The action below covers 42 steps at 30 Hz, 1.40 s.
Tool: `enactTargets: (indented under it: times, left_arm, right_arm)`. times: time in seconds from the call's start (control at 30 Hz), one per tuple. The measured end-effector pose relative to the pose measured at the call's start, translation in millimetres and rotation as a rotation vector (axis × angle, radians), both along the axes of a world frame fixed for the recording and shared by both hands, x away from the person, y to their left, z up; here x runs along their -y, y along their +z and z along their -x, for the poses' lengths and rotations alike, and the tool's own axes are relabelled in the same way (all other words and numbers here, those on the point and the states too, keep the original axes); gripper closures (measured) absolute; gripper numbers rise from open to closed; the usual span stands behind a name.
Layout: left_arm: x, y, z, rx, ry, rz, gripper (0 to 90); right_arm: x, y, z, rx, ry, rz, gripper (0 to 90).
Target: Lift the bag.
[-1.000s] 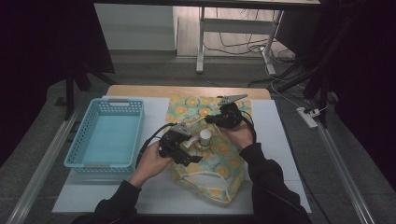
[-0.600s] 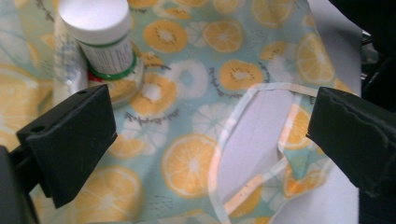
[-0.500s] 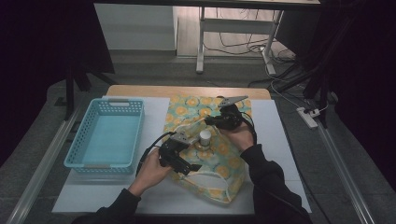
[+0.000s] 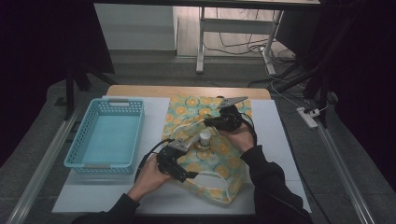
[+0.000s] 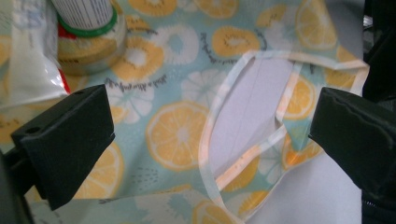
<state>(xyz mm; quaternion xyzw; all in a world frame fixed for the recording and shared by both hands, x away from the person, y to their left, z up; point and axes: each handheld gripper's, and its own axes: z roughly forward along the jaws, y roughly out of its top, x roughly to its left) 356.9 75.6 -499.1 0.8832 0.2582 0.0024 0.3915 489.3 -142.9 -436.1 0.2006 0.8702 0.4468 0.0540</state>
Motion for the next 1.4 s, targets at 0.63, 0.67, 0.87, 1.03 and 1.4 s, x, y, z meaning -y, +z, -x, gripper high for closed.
enactTargets:
  times: [0.63,0.67,0.87,1.03,1.4]
  left_arm:
    - [-4.2,-32.7,-8.0,-0.003,0.085,-0.144,1.3]
    - [-3.7,-34.5,-8.4,-0.001,0.088,-0.159,1.5]
    - [1.8,-36.3,-5.1,0.041,0.065,-0.233,3.2]
    - [-2.6,-32.9,-8.0,0.038,0.072,-0.230,16.9]
    - [-1.8,-25.5,-12.0,0.014,0.109,-0.247,54.4]
  right_arm:
    - [-3.7,-3.8,7.1,-0.005,0.022,0.006,90.0]
    - [-3.6,-4.4,7.0,-0.007,0.020,0.005,90.0]
    - [-2.4,-6.5,7.2,-0.011,0.018,0.003,90.0]
    - [-1.7,-6.9,7.4,-0.010,0.018,0.006,90.0]
    - [-3.8,-5.8,8.2,-0.007,0.019,0.006,90.0]
